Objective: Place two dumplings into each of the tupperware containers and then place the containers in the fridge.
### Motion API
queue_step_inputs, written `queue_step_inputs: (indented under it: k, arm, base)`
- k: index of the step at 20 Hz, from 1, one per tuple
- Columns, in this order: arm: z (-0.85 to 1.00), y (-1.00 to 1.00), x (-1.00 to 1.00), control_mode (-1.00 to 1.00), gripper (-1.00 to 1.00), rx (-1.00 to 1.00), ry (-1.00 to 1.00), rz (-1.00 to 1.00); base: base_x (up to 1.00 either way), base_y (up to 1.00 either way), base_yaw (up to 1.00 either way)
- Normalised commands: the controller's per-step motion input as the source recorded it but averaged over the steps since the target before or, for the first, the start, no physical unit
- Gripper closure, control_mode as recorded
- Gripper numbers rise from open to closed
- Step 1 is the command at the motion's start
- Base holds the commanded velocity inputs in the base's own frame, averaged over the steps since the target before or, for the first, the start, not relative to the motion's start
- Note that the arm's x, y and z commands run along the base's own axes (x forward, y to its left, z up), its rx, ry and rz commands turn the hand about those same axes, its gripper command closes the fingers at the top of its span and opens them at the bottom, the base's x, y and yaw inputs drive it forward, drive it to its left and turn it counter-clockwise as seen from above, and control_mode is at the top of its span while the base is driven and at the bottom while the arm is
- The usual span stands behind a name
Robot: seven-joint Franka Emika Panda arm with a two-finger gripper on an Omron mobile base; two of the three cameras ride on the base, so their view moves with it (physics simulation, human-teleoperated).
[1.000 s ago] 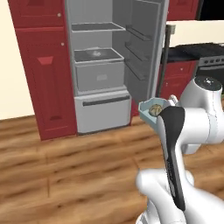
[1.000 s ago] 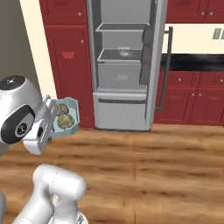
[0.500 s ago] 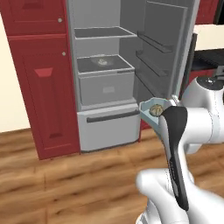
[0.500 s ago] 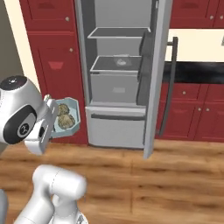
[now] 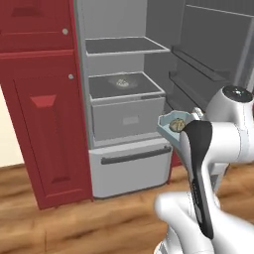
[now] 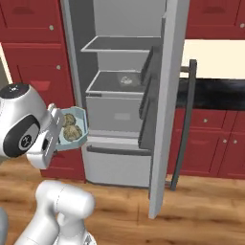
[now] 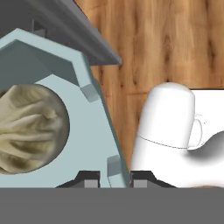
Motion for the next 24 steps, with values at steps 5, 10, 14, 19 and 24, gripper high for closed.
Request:
queue_step_inputs:
  k: [5, 10, 14, 19, 24]
  arm:
    - [0.0, 0.0, 0.0, 1.0, 1.0, 0.0, 0.0, 0.0]
    - [0.0, 0.0, 0.0, 1.0, 1.0, 0.0, 0.0, 0.0]
    - [0.0, 0.0, 0.0, 1.0, 1.0, 0.0, 0.0, 0.0]
    - [0.0, 0.0, 0.0, 1.0, 1.0, 0.0, 0.0, 0.0]
    - [0.0, 0.0, 0.0, 1.0, 1.0, 0.0, 0.0, 0.0]
  base:
    - [1.0, -0.19, 0.06]
    - [1.0, -0.13, 0.04]
    - [1.0, -0.16, 0.01]
    - [0.77, -0.21, 0.01]
    - [0.37, -0.39, 0.1]
